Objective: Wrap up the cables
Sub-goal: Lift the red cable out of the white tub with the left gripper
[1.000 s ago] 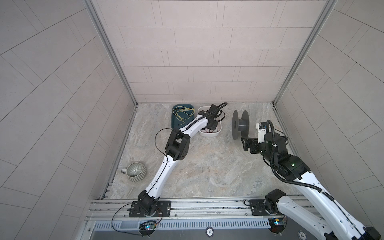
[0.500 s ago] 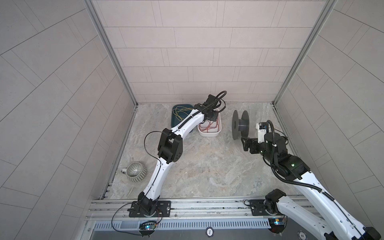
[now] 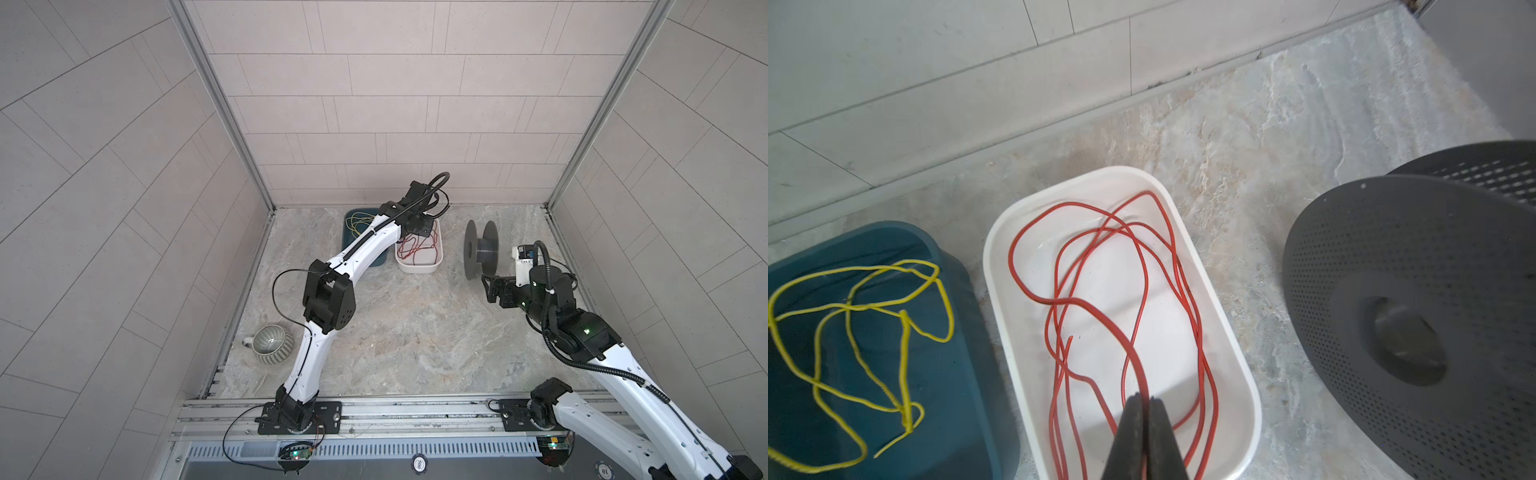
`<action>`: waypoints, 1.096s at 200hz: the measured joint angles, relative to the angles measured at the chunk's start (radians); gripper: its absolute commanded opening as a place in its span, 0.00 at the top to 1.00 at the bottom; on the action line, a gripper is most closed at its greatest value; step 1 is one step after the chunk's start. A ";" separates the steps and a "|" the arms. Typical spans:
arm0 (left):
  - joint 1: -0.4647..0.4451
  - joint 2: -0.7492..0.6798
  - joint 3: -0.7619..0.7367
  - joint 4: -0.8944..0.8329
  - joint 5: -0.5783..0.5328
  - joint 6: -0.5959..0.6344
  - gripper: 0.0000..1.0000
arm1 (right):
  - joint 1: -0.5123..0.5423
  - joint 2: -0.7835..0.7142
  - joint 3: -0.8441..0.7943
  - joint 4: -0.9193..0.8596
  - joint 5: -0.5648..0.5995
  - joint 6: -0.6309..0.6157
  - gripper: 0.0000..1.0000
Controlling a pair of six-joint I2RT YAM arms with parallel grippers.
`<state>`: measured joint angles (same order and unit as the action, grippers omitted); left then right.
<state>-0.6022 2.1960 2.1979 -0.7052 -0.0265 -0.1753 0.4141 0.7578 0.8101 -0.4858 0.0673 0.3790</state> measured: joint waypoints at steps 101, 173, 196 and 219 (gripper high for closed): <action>-0.054 -0.335 -0.058 0.003 0.033 -0.023 1.00 | 0.009 -0.054 -0.003 -0.020 -0.049 -0.003 0.04; -0.099 -0.566 -0.073 0.000 0.066 -0.068 1.00 | 0.019 -0.076 -0.029 -0.027 -0.108 -0.005 0.04; -0.108 -0.636 -0.072 -0.003 0.087 -0.089 1.00 | 0.030 -0.086 -0.042 -0.020 -0.134 -0.005 0.05; -0.108 -0.695 -0.088 -0.006 0.108 -0.108 1.00 | 0.045 -0.085 -0.057 -0.003 -0.165 -0.005 0.06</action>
<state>-0.7101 1.5013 2.1098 -0.7109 0.0818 -0.2829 0.4591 0.6731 0.7528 -0.4892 -0.0975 0.3737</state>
